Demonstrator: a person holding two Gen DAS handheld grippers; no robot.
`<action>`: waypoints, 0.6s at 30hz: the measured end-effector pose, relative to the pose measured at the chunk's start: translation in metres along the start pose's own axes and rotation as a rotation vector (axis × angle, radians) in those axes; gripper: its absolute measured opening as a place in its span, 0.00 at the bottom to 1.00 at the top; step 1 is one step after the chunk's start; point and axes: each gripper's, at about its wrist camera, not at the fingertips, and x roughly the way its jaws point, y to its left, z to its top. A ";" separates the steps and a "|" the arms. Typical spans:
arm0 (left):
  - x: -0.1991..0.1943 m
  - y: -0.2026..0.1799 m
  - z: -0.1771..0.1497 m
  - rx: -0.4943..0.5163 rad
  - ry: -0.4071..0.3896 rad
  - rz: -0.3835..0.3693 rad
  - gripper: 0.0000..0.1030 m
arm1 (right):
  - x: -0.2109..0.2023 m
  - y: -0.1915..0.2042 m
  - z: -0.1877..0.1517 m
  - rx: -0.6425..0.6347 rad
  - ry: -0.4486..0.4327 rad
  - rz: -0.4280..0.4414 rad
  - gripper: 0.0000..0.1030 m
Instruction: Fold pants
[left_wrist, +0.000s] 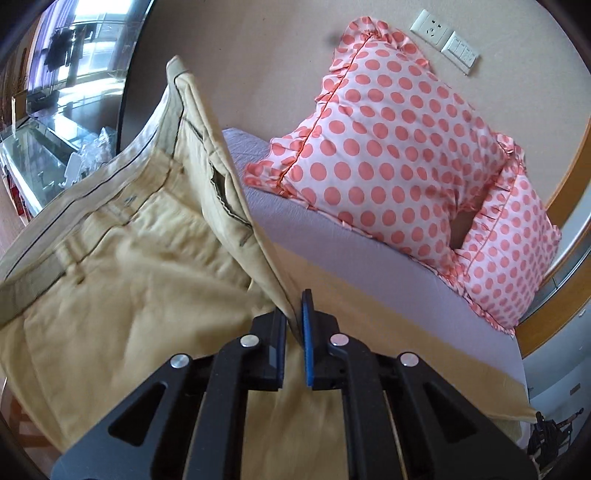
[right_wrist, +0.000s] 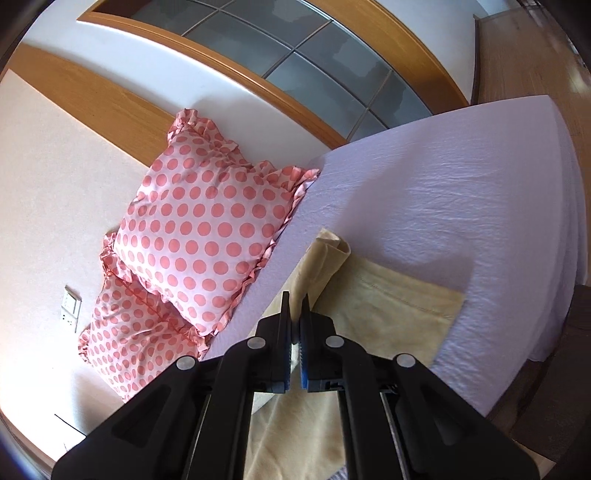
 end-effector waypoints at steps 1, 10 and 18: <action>-0.012 0.008 -0.015 -0.010 0.006 0.004 0.07 | -0.002 -0.005 -0.001 0.006 0.000 -0.015 0.03; -0.044 0.038 -0.094 -0.063 0.022 0.043 0.07 | -0.007 -0.031 -0.013 0.033 0.021 -0.088 0.04; -0.059 0.041 -0.103 -0.076 -0.008 0.012 0.07 | -0.016 -0.037 -0.014 0.038 0.016 -0.091 0.03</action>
